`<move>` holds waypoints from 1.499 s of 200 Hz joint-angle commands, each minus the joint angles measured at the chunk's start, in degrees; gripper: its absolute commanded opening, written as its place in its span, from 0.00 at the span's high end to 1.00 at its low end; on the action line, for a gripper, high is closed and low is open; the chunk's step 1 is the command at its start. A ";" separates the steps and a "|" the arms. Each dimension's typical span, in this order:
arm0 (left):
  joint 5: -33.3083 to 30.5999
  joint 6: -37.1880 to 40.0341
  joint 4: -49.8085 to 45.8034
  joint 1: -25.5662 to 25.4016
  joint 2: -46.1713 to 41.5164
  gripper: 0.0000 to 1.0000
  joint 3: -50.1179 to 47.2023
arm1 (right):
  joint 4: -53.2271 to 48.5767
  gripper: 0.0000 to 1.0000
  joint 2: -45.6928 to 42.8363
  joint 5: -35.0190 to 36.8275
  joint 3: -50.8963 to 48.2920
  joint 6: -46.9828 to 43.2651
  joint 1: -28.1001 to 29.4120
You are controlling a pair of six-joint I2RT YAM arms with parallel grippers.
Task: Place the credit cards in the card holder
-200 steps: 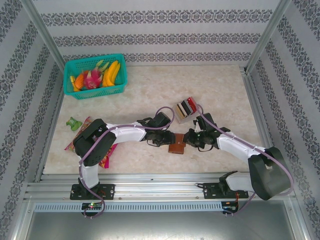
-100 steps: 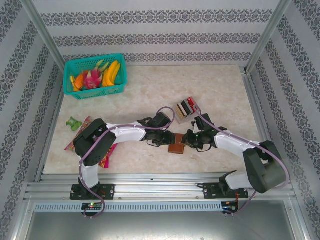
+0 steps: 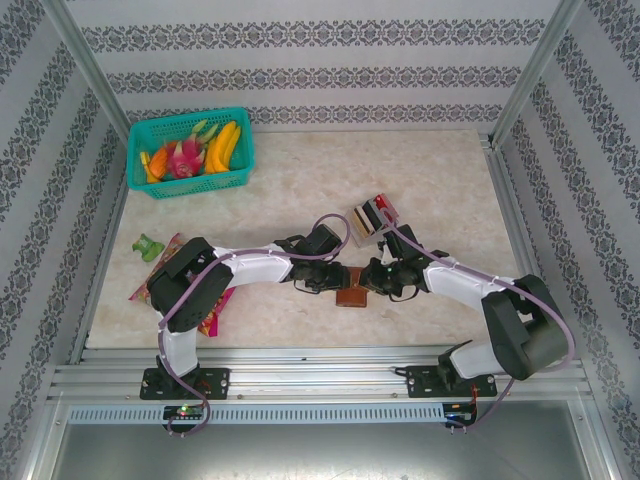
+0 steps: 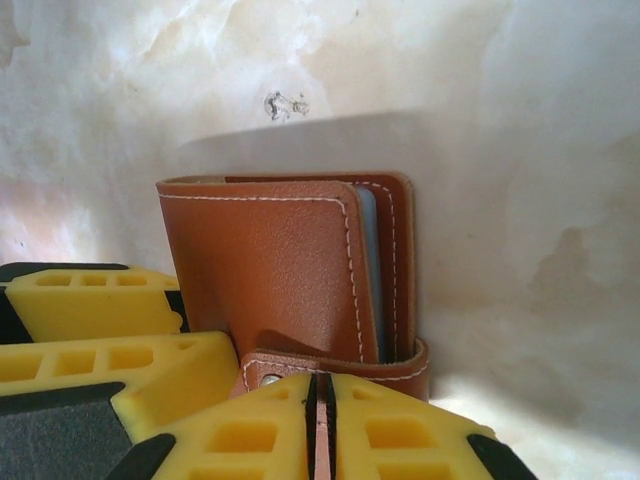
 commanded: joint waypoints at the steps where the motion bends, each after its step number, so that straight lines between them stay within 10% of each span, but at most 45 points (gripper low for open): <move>1: 1.72 -0.33 -0.47 -1.18 2.22 0.66 -0.77 | -3.31 0.83 -1.05 1.50 1.74 -2.44 0.52; 300: 0.34 -2.86 0.93 -1.26 1.42 0.72 -2.37 | -3.75 0.92 2.24 7.05 0.40 -2.28 6.27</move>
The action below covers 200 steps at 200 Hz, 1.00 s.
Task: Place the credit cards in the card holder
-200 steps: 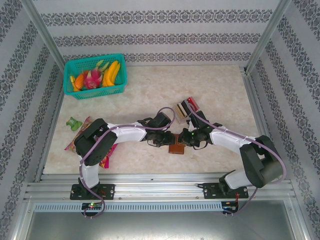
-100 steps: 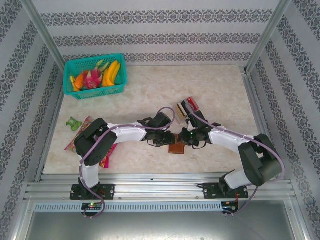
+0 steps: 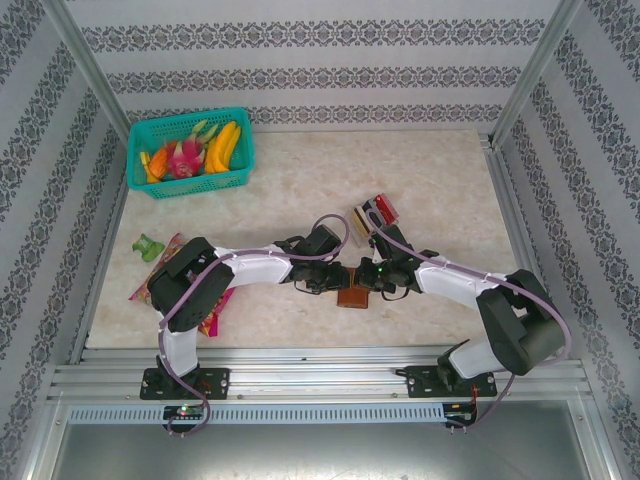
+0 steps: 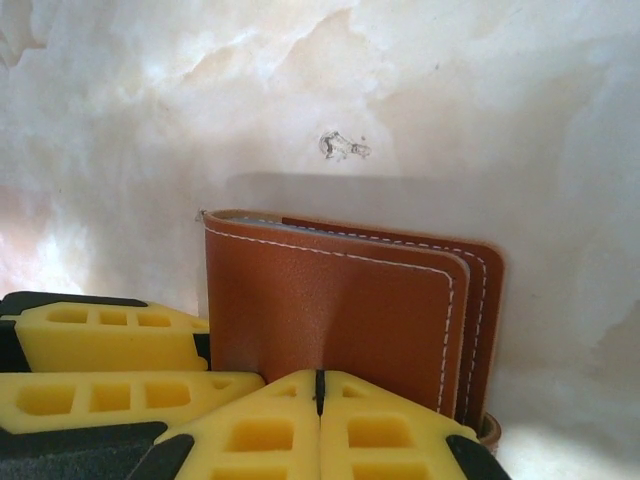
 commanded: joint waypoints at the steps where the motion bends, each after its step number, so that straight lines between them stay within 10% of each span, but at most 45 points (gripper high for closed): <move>1: -0.70 -0.59 -1.03 -1.22 1.32 0.72 -1.64 | -6.86 0.92 0.04 0.37 -1.06 -1.34 1.40; 200: -1.04 -0.55 -1.81 -1.19 1.02 0.72 -1.34 | -13.32 0.83 -5.41 1.84 4.97 -3.38 -1.62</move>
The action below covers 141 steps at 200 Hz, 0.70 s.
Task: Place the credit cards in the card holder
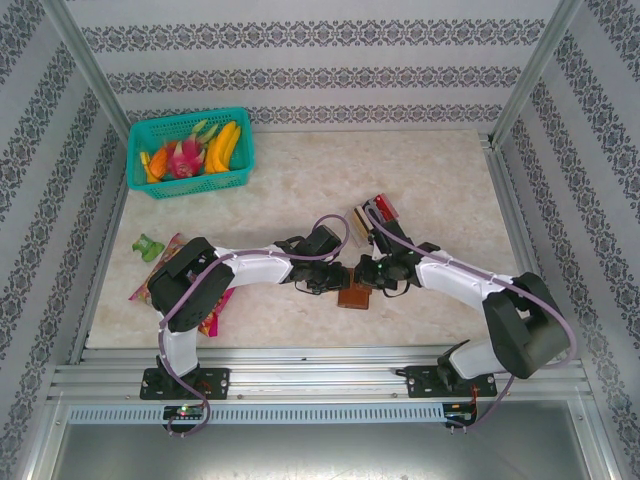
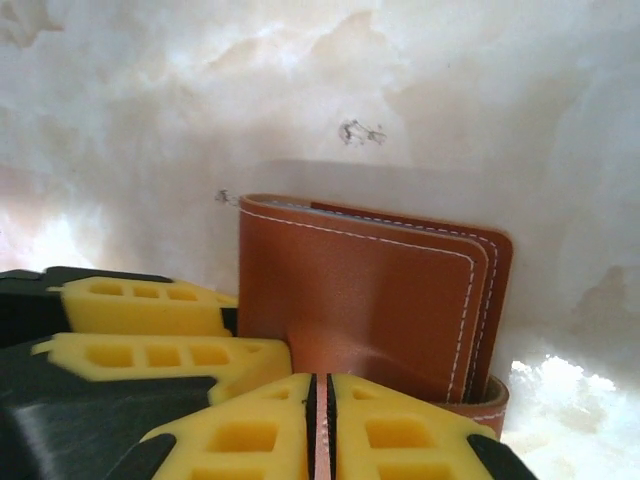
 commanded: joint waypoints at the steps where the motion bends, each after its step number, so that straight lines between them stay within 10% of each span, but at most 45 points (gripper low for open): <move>1: -1.23 -0.31 -2.05 -1.14 1.00 0.72 -1.32 | -4.43 0.83 -3.59 1.13 0.05 -0.88 -1.63; 141: -0.95 0.37 -2.40 -1.21 0.92 0.72 -1.05 | 4.43 0.85 0.23 -8.69 -4.34 2.71 -5.08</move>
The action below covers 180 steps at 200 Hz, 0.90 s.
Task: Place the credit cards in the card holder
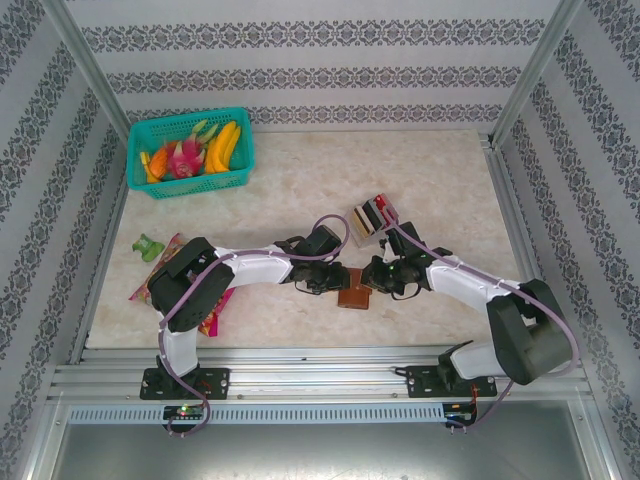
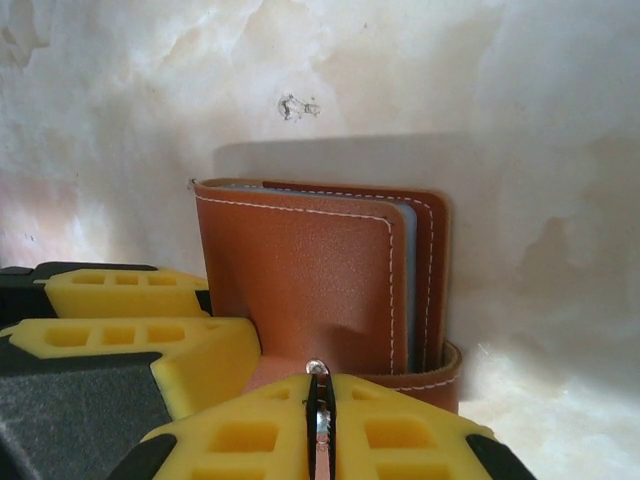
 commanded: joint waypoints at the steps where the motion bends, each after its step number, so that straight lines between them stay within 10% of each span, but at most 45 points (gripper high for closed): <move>1: -0.97 0.30 -2.38 -1.19 0.95 0.72 -1.04 | 1.37 0.85 1.53 -1.02 0.60 0.09 0.56; 180: -1.25 -0.77 -1.57 -1.12 0.97 0.72 -1.47 | -6.75 0.88 5.79 10.07 0.28 -4.05 9.81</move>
